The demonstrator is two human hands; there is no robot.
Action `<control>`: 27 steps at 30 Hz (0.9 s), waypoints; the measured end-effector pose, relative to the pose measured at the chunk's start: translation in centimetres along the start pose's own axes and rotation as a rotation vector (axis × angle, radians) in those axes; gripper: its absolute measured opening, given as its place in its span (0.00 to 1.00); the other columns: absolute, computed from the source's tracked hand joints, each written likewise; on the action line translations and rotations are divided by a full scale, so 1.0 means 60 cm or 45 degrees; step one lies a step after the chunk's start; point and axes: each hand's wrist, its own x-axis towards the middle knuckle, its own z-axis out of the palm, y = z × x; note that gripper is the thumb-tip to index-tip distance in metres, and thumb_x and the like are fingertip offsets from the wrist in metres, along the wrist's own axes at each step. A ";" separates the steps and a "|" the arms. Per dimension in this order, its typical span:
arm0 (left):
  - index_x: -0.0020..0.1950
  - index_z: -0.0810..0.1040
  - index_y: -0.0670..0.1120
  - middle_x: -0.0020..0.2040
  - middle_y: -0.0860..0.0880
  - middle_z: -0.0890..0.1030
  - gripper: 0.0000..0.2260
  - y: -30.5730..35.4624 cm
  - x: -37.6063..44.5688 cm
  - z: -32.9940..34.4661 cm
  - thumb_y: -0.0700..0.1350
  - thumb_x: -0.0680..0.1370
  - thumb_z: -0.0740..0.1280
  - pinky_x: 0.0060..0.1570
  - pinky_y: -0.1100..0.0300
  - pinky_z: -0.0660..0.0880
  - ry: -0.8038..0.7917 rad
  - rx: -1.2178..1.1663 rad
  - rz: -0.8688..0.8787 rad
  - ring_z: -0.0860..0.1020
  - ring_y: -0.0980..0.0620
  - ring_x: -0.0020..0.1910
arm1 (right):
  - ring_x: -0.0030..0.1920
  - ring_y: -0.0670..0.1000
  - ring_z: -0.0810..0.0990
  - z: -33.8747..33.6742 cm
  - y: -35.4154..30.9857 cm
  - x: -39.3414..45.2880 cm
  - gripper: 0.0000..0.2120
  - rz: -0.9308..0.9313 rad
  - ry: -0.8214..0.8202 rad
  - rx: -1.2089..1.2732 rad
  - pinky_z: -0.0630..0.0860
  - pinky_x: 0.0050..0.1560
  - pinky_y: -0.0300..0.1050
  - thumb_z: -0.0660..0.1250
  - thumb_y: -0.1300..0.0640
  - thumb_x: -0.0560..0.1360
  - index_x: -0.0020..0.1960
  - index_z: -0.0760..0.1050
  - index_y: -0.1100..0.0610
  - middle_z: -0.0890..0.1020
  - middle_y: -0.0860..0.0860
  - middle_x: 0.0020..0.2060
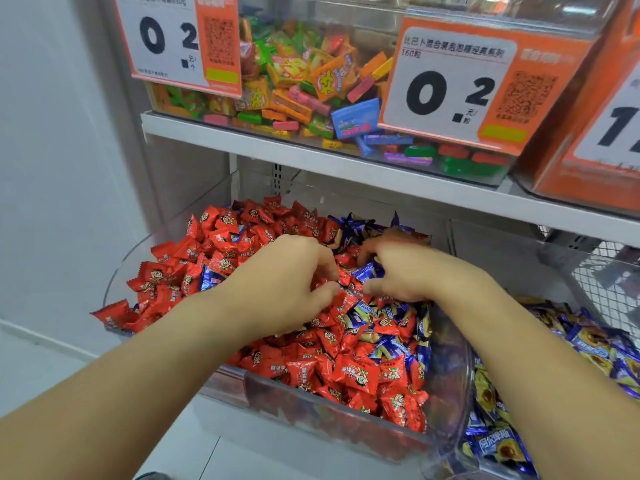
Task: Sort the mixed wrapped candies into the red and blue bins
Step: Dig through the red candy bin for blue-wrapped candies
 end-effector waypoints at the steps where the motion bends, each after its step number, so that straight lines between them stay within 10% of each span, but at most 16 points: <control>1: 0.47 0.83 0.53 0.43 0.58 0.81 0.05 0.002 0.004 0.003 0.52 0.76 0.69 0.47 0.61 0.75 0.019 -0.012 -0.005 0.78 0.60 0.42 | 0.37 0.42 0.73 0.000 0.002 0.003 0.15 -0.007 0.034 -0.006 0.64 0.31 0.35 0.73 0.49 0.75 0.59 0.76 0.52 0.73 0.46 0.42; 8: 0.42 0.80 0.52 0.35 0.57 0.79 0.05 0.019 0.031 0.028 0.50 0.76 0.67 0.37 0.63 0.75 0.158 -0.042 -0.106 0.77 0.60 0.35 | 0.37 0.45 0.73 -0.025 0.027 -0.022 0.07 -0.065 0.274 0.169 0.66 0.34 0.37 0.68 0.49 0.78 0.53 0.73 0.48 0.74 0.44 0.37; 23: 0.62 0.80 0.54 0.55 0.49 0.82 0.15 0.067 0.104 0.110 0.53 0.75 0.72 0.61 0.47 0.72 -0.101 0.101 -0.008 0.75 0.45 0.60 | 0.48 0.48 0.79 -0.034 0.063 -0.069 0.08 -0.110 0.246 0.217 0.76 0.51 0.47 0.64 0.57 0.80 0.53 0.77 0.44 0.81 0.45 0.50; 27: 0.54 0.82 0.53 0.51 0.54 0.83 0.11 0.060 0.097 0.099 0.52 0.73 0.74 0.63 0.49 0.70 -0.181 0.077 0.019 0.78 0.50 0.54 | 0.27 0.40 0.74 -0.051 0.059 -0.082 0.11 -0.070 0.062 0.240 0.69 0.29 0.34 0.65 0.63 0.75 0.48 0.81 0.48 0.79 0.43 0.34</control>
